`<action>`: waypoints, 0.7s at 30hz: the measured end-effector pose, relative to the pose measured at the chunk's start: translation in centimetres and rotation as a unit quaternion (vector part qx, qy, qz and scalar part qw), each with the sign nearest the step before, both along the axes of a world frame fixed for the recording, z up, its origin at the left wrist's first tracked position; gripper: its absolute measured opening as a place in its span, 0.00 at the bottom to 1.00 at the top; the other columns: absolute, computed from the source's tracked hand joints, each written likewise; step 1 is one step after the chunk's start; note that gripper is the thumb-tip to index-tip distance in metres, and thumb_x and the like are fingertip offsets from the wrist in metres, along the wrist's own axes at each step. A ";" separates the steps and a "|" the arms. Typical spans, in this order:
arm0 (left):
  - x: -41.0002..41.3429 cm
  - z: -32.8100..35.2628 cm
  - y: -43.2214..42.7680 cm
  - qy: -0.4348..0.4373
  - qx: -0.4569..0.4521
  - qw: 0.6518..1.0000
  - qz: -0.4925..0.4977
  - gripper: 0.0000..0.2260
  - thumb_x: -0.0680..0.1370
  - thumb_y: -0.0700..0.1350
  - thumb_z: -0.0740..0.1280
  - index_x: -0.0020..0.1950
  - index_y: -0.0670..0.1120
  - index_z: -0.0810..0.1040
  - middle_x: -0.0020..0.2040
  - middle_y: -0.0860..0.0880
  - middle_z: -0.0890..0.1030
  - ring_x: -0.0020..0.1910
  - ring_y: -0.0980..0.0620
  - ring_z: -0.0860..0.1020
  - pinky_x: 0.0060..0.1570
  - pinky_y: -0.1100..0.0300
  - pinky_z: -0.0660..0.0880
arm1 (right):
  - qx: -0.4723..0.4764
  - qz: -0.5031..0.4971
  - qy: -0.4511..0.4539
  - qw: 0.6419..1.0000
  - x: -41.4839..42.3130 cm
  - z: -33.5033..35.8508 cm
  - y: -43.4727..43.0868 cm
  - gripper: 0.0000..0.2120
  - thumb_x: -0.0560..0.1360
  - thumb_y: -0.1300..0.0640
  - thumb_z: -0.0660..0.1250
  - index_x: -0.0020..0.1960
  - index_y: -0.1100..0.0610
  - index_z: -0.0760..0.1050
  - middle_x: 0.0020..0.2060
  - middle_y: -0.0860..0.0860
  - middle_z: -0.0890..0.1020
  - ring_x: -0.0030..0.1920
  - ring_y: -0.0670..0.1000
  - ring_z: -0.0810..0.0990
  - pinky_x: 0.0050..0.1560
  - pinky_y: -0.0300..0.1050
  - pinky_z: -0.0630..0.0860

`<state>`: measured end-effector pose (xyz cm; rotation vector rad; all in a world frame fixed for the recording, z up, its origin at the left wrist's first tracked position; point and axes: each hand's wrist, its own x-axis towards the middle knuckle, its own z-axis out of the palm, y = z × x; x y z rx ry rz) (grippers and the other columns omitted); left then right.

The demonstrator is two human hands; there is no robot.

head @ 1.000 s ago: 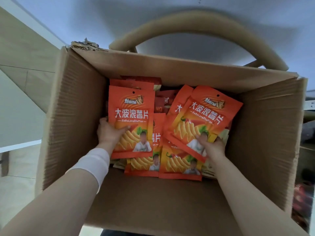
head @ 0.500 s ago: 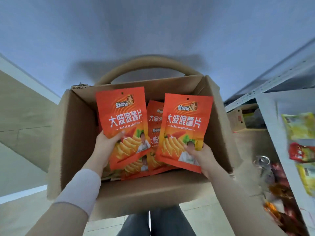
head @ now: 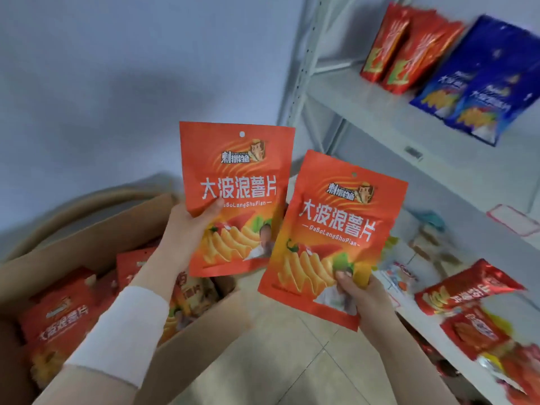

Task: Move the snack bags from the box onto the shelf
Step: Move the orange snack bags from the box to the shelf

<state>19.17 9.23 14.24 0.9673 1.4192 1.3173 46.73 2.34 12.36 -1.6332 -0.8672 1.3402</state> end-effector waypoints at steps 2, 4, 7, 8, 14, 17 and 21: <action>6.6 2.5 2.1 0.035 0.033 0.998 -0.051 0.15 0.72 0.54 0.71 0.57 0.52 0.77 0.47 0.57 0.80 0.47 0.57 0.79 0.51 0.59 0.73 | 0.036 -0.035 -0.006 0.999 5.5 2.0 -0.4 0.10 0.73 0.60 0.68 0.53 0.60 0.77 0.43 0.53 0.85 0.41 0.49 0.85 0.38 0.39 0.79; 13.9 4.7 3.9 0.050 0.065 0.992 -0.096 0.12 0.74 0.53 0.69 0.55 0.53 0.76 0.45 0.59 0.79 0.45 0.58 0.78 0.46 0.62 0.73 | 0.078 -0.070 -0.014 0.994 11.5 3.9 -0.7 0.07 0.72 0.60 0.69 0.50 0.58 0.78 0.39 0.49 0.86 0.38 0.48 0.85 0.35 0.37 0.79; 25.4 7.1 5.9 0.036 0.106 0.983 -0.146 0.10 0.75 0.52 0.68 0.55 0.54 0.76 0.47 0.58 0.81 0.49 0.55 0.80 0.48 0.59 0.75 | 0.116 -0.115 -0.013 0.987 21.5 6.2 -1.6 0.09 0.69 0.57 0.70 0.49 0.57 0.78 0.43 0.53 0.86 0.42 0.52 0.85 0.43 0.45 0.81; 29.1 7.7 6.6 0.035 0.116 0.979 -0.166 0.11 0.75 0.53 0.68 0.56 0.53 0.76 0.48 0.58 0.81 0.50 0.54 0.80 0.51 0.57 0.75 | 0.126 -0.134 -0.015 0.983 24.6 6.9 -2.0 0.10 0.68 0.56 0.70 0.49 0.57 0.78 0.43 0.53 0.86 0.43 0.53 0.85 0.45 0.47 0.81; 47.7 11.2 9.9 0.020 0.167 0.950 -0.264 0.09 0.76 0.48 0.67 0.56 0.52 0.76 0.47 0.58 0.80 0.48 0.60 0.78 0.50 0.61 0.73 | 0.166 -0.258 -0.045 0.951 41.2 10.2 -2.9 0.03 0.71 0.59 0.70 0.44 0.55 0.77 0.39 0.51 0.85 0.40 0.52 0.84 0.45 0.50 0.80; 53.9 11.2 11.8 0.020 0.170 0.941 -0.291 0.09 0.76 0.47 0.67 0.56 0.51 0.76 0.47 0.59 0.79 0.47 0.61 0.77 0.47 0.65 0.72 | 0.169 -0.294 -0.052 0.939 46.4 10.4 -2.0 0.05 0.70 0.57 0.71 0.45 0.55 0.77 0.38 0.51 0.85 0.38 0.52 0.84 0.40 0.48 0.80; 61.2 10.3 15.6 0.016 0.155 0.928 -0.338 0.10 0.76 0.48 0.68 0.56 0.51 0.76 0.48 0.57 0.80 0.49 0.58 0.78 0.50 0.60 0.74 | 0.172 -0.322 -0.059 0.929 51.9 9.8 0.9 0.05 0.72 0.59 0.69 0.47 0.57 0.77 0.38 0.51 0.84 0.38 0.52 0.84 0.40 0.47 0.79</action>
